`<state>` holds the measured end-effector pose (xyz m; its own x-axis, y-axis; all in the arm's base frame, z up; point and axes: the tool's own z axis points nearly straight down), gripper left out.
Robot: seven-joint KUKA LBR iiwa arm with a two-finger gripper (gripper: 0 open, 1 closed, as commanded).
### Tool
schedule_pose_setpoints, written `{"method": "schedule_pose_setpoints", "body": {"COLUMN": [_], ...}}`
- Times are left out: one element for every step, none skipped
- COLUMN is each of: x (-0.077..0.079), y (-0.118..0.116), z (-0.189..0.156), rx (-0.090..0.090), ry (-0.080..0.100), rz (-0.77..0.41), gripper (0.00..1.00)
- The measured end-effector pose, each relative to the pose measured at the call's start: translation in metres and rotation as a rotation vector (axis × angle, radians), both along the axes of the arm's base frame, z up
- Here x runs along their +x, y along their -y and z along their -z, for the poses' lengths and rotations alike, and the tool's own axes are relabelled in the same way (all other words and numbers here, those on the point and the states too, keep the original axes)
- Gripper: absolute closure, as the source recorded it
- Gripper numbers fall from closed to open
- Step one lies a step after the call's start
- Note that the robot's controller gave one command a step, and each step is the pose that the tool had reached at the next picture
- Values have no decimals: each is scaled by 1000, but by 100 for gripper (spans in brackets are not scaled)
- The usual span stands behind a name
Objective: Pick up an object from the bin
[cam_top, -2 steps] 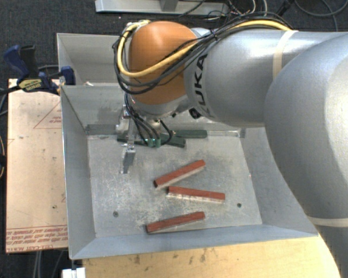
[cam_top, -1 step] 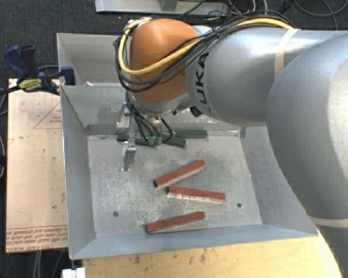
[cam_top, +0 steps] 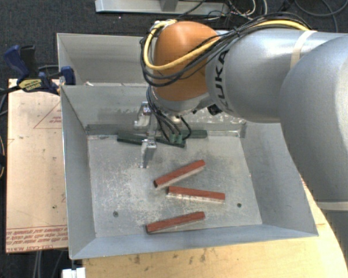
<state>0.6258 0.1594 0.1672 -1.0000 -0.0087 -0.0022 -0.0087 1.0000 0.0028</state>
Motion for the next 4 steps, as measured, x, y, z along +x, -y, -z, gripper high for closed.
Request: {"method": "schedule_pose_setpoints", "body": {"x": [3,14,8,-22], "y": [15,31,41,66], "z": [32,73,78,72], "rx": [-4,3,6,5], "ry": [0,5,29,26], "rz": [30,51,1,-25], "gripper": [0,0,0,0]}}
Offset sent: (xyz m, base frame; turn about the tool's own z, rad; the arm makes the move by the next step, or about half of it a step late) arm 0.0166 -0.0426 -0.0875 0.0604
